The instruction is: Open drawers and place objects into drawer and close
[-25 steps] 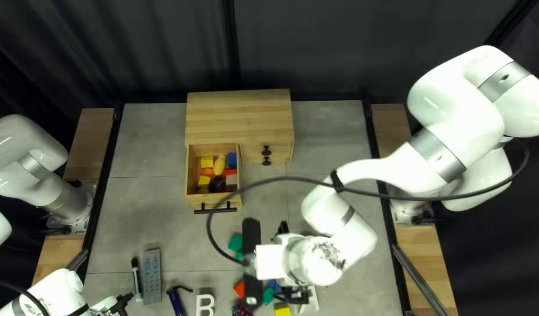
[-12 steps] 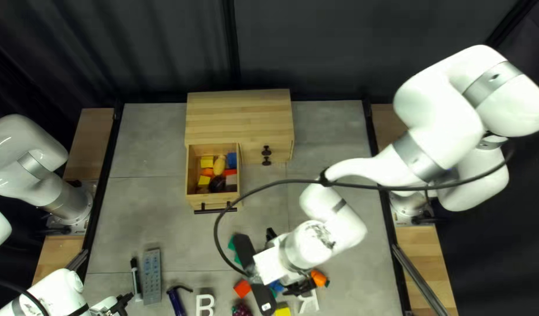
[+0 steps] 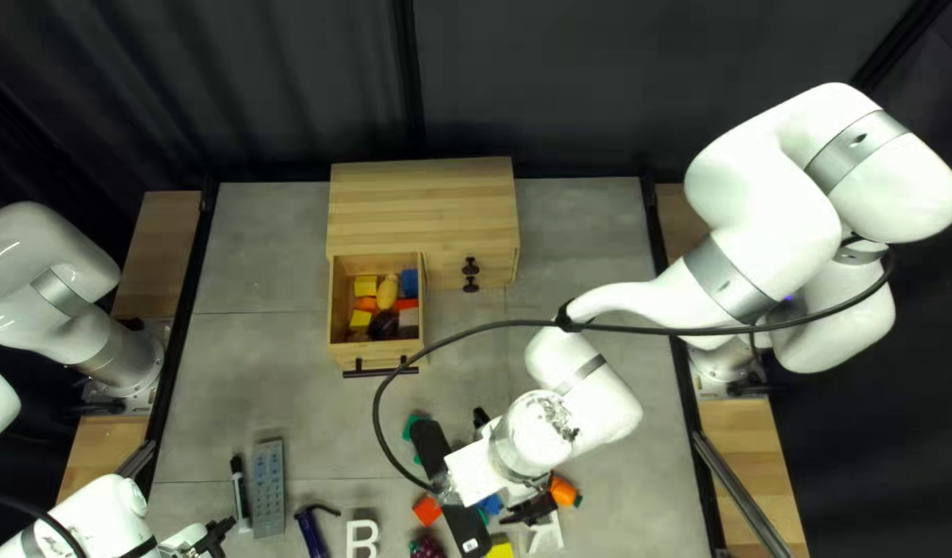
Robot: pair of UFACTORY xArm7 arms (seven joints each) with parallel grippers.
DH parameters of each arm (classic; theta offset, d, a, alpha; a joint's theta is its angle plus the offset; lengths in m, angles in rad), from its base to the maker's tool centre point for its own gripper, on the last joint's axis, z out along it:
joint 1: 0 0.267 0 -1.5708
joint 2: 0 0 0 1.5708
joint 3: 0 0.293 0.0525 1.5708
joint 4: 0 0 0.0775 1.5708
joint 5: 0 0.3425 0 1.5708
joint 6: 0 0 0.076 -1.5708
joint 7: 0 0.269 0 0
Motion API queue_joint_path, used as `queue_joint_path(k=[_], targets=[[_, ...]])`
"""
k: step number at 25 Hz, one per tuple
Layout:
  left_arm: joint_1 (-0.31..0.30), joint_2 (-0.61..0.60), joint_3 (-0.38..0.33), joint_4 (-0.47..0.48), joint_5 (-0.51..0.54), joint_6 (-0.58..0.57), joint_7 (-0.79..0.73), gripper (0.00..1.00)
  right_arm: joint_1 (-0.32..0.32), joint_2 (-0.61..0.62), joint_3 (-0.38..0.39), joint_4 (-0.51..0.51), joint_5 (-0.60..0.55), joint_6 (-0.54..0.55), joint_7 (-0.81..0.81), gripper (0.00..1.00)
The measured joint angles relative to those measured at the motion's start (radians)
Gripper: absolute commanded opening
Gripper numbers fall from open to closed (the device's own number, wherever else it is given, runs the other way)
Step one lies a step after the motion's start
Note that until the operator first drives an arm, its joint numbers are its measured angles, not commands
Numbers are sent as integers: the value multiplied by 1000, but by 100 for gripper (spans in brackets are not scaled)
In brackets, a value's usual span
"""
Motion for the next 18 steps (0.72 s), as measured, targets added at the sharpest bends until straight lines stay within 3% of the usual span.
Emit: queue_joint_path(k=[10,18], targets=[[0,0,0,0,0,0,0,100,7,164,81,118,15,-3,-342,100],[0,0,0,0,0,0,0,100,-19,304,101,191,34,-6,-481,100]])
